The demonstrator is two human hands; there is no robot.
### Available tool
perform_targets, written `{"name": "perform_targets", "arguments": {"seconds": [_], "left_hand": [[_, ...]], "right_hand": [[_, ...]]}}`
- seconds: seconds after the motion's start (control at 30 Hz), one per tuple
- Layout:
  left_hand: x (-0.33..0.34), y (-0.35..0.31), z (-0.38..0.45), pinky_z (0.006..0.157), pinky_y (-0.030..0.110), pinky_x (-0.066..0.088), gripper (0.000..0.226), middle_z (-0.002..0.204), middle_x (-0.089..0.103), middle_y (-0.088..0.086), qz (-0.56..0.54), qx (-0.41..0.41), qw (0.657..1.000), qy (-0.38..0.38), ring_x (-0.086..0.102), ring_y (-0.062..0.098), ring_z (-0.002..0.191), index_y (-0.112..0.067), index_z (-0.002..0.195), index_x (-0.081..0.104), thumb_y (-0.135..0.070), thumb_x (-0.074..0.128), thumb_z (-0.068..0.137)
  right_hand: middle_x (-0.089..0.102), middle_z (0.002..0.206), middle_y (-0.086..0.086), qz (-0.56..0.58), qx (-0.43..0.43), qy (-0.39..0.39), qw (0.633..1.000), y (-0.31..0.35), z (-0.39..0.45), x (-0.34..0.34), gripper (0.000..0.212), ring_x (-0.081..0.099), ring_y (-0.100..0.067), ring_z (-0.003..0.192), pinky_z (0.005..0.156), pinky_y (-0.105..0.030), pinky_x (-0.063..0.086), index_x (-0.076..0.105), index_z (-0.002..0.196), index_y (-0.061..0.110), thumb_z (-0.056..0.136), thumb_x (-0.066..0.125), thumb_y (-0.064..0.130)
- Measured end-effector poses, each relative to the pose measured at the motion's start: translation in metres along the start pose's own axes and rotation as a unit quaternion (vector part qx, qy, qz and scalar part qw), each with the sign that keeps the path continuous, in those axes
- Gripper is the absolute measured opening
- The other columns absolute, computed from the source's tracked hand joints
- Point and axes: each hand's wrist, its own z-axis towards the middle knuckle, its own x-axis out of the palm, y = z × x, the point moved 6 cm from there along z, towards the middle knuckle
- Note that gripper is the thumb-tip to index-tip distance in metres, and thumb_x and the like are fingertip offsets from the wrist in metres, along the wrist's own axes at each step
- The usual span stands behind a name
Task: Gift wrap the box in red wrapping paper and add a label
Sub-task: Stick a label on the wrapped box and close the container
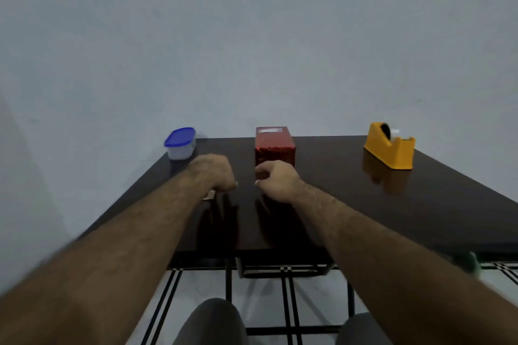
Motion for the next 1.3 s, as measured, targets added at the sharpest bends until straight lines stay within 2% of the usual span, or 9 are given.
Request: {"name": "perform_targets", "arguments": {"seconds": [0.1, 0.2, 0.37, 0.5, 0.63, 0.73, 0.9, 1.1, 1.3], "left_hand": [[0.023, 0.021, -0.009, 0.078, 0.037, 0.068, 0.042, 0.098, 0.077, 0.005, -0.04, -0.016, 0.996, 0.073, 0.079, 0.02, 0.076, -0.011, 0.109, 0.072, -0.049, 0.08, 0.092], [0.029, 0.024, -0.002, 0.09, 0.039, 0.064, 0.036, 0.109, 0.073, 0.005, -0.03, -0.007, 0.999, 0.014, 0.073, 0.022, 0.097, -0.014, 0.117, 0.072, -0.037, 0.082, 0.092], [0.018, 0.016, 0.018, 0.084, 0.034, 0.064, 0.01, 0.1, 0.077, 0.0, -0.183, 0.011, 0.982, -0.045, 0.073, 0.016, 0.091, -0.017, 0.099, 0.08, -0.019, 0.083, 0.089], [-0.015, -0.007, 0.043, 0.072, 0.035, 0.066, 0.023, 0.075, 0.079, 0.006, -0.548, 0.061, 0.824, -0.133, 0.078, 0.023, 0.077, -0.013, 0.074, 0.082, 0.009, 0.077, 0.079], [-0.048, -0.041, 0.095, 0.069, 0.027, 0.064, 0.016, 0.081, 0.079, 0.016, -0.746, 0.072, 0.644, -0.154, 0.076, 0.022, 0.075, -0.002, 0.085, 0.078, 0.014, 0.075, 0.087], [-0.066, -0.068, 0.145, 0.067, 0.026, 0.062, 0.006, 0.086, 0.077, 0.015, -0.817, 0.073, 0.558, -0.124, 0.073, 0.021, 0.074, 0.0, 0.095, 0.077, 0.006, 0.075, 0.093], [-0.085, -0.1, 0.233, 0.063, 0.031, 0.059, 0.008, 0.098, 0.081, 0.008, -0.799, 0.022, 0.587, -0.132, 0.071, 0.021, 0.088, -0.013, 0.098, 0.082, -0.012, 0.084, 0.09], [-0.134, -0.126, 0.271, 0.073, 0.034, 0.066, 0.025, 0.099, 0.079, 0.023, -0.839, -0.005, 0.536, -0.095, 0.079, 0.029, 0.078, 0.006, 0.106, 0.075, 0.018, 0.073, 0.085], [-0.21, -0.138, 0.27, 0.09, 0.041, 0.065, 0.02, 0.11, 0.079, 0.024, -0.803, 0.062, 0.592, 0.027, 0.08, 0.033, 0.1, 0.008, 0.112, 0.076, 0.004, 0.063, 0.098]], "right_hand": [[0.064, 0.144, -0.001, -0.03, -0.032, 0.056, 0.997, 0.018, 0.003, 0.022, 0.05, 0.06, -0.018, 0.132, 0.112, -0.025, 0.044, 0.064, 0.143, 0.015, 0.094, 0.073, 0.023], [0.066, 0.141, -0.001, -0.045, -0.042, 0.098, 0.993, 0.022, 0.009, 0.036, 0.05, 0.063, -0.017, 0.126, 0.11, -0.03, 0.049, 0.063, 0.144, 0.017, 0.095, 0.072, 0.023], [0.071, 0.129, 0.0, -0.015, -0.072, 0.074, 0.995, 0.02, 0.029, 0.024, 0.048, 0.067, -0.013, 0.117, 0.105, -0.031, 0.053, 0.066, 0.139, 0.016, 0.094, 0.076, 0.026], [0.07, 0.074, 0.007, 0.171, -0.094, -0.023, 0.981, 0.012, 0.055, -0.016, 0.013, 0.061, -0.008, 0.066, 0.067, -0.028, 0.053, 0.079, 0.09, 0.023, 0.097, 0.071, 0.03], [0.08, 0.083, -0.009, 0.385, -0.055, -0.165, 0.906, -0.009, 0.093, -0.074, 0.007, 0.079, -0.027, 0.083, 0.079, -0.04, 0.066, 0.078, 0.09, 0.014, 0.093, 0.076, 0.007], [0.081, 0.092, -0.011, 0.457, -0.061, -0.199, 0.865, -0.026, 0.133, -0.106, 0.011, 0.08, -0.027, 0.089, 0.086, -0.042, 0.065, 0.079, 0.101, 0.009, 0.095, 0.072, 0.004], [0.081, 0.104, -0.005, 0.413, -0.093, -0.162, 0.891, -0.059, 0.211, -0.146, 0.028, 0.078, -0.022, 0.102, 0.092, -0.04, 0.063, 0.082, 0.112, 0.011, 0.094, 0.062, 0.002], [0.082, 0.098, -0.002, 0.391, -0.061, -0.127, 0.909, -0.063, 0.263, -0.181, 0.011, 0.078, -0.018, 0.099, 0.094, -0.036, 0.062, 0.084, 0.1, 0.011, 0.09, 0.08, 0.015], [0.081, 0.086, -0.005, 0.406, 0.029, -0.177, 0.896, -0.046, 0.263, -0.253, 0.017, 0.079, -0.023, 0.088, 0.089, -0.039, 0.064, 0.083, 0.087, 0.014, 0.079, 0.088, 0.001]]}}
